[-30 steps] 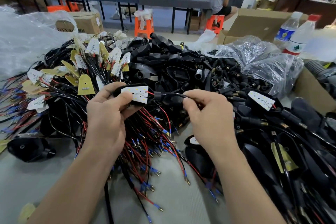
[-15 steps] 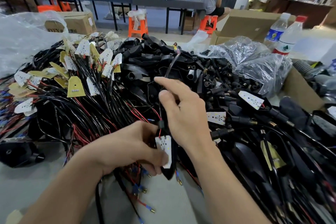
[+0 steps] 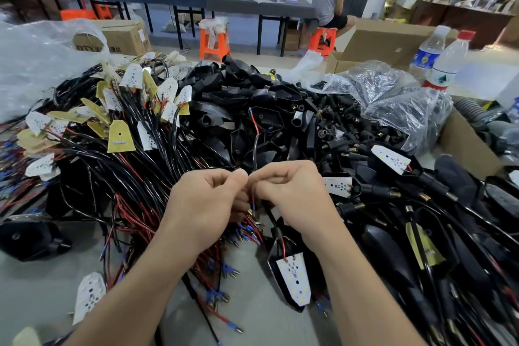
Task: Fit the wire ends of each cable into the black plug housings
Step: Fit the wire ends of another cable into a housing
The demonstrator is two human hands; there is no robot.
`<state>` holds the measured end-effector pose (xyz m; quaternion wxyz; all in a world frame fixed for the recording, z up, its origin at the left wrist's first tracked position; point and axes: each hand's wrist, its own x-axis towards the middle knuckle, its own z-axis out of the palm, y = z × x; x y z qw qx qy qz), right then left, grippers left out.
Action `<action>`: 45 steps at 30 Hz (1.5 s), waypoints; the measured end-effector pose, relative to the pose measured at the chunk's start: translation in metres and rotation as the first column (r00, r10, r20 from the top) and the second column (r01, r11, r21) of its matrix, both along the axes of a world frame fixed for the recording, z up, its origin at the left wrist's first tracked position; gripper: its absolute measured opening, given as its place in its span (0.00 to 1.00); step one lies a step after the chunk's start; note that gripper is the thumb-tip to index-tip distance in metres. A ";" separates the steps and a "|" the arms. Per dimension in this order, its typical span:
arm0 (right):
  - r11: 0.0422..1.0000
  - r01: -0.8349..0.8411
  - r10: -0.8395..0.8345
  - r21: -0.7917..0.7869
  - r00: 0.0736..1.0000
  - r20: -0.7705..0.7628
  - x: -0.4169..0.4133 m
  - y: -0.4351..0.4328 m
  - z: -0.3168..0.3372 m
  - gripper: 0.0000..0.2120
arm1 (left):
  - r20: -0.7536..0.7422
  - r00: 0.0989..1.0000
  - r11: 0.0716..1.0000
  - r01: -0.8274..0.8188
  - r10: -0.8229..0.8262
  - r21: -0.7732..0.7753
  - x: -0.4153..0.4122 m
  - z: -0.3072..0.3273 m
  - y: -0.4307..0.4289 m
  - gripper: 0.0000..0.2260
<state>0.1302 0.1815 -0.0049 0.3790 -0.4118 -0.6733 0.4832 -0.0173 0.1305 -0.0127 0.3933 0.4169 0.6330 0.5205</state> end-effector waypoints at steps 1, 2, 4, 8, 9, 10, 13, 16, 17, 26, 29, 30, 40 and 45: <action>0.999 -0.049 0.049 -0.013 0.998 -0.028 0.001 -0.001 0.001 0.09 | -0.015 0.999 0.999 -0.035 0.035 0.036 0.000 -0.001 0.001 0.13; 0.994 -0.107 0.106 -0.023 0.993 -0.049 0.002 -0.001 0.003 0.08 | -0.002 0.998 0.996 -0.059 0.060 0.066 -0.001 -0.001 0.002 0.12; 0.967 -0.251 0.250 -0.032 0.968 -0.025 0.003 -0.004 0.005 0.08 | 0.073 0.993 0.990 -0.097 0.089 0.104 -0.006 0.002 0.003 0.12; 0.871 -0.489 0.488 -0.042 0.851 0.193 -0.002 -0.010 0.003 0.10 | 0.294 0.955 0.985 -0.083 0.036 0.149 -0.013 0.008 0.002 0.14; 0.856 -0.514 0.512 -0.053 0.828 0.227 -0.004 -0.010 0.003 0.11 | 0.325 0.945 0.983 -0.087 0.031 0.160 -0.014 0.009 0.001 0.14; 0.843 -0.534 0.534 -0.071 0.811 0.242 -0.004 -0.010 0.002 0.11 | 0.352 0.935 0.981 -0.101 0.037 0.165 -0.015 0.010 0.001 0.14; 0.794 -0.586 0.608 -0.166 0.754 0.249 -0.001 -0.009 0.002 0.10 | 0.459 0.886 0.975 -0.154 0.063 0.163 -0.016 0.011 0.001 0.15; 0.751 -0.623 0.658 -0.218 0.681 0.321 -0.001 -0.011 -0.001 0.09 | 0.519 0.848 0.962 -0.219 0.107 0.161 -0.021 0.010 0.003 0.13; 0.748 -0.625 0.662 -0.225 0.681 0.311 -0.001 -0.012 -0.001 0.09 | 0.519 0.846 0.956 -0.242 0.123 0.168 -0.023 0.010 0.004 0.11; 0.952 -0.219 0.164 -0.213 0.954 -0.251 0.001 -0.001 0.001 0.12 | 0.290 0.924 0.905 -0.327 0.248 0.270 -0.024 0.007 0.007 0.08; 0.984 -0.027 -0.014 -0.176 0.974 -0.228 0.001 0.002 -0.002 0.16 | -0.117 0.932 0.888 -0.282 0.344 0.363 -0.020 0.001 0.003 0.11; 0.988 0.015 -0.046 -0.152 0.979 -0.198 0.001 0.003 -0.002 0.16 | -0.257 0.888 0.879 -0.261 0.381 0.398 -0.018 0.002 0.001 0.11; 0.992 0.128 -0.126 -0.019 0.989 0.079 -0.008 0.017 0.003 0.06 | -0.456 0.837 0.911 -0.112 0.302 0.397 0.003 -0.011 0.002 0.09; 0.935 0.079 -0.270 0.344 0.789 0.552 0.017 0.063 0.045 0.07 | -0.454 0.836 0.907 -0.111 0.306 0.407 0.007 -0.017 0.004 0.09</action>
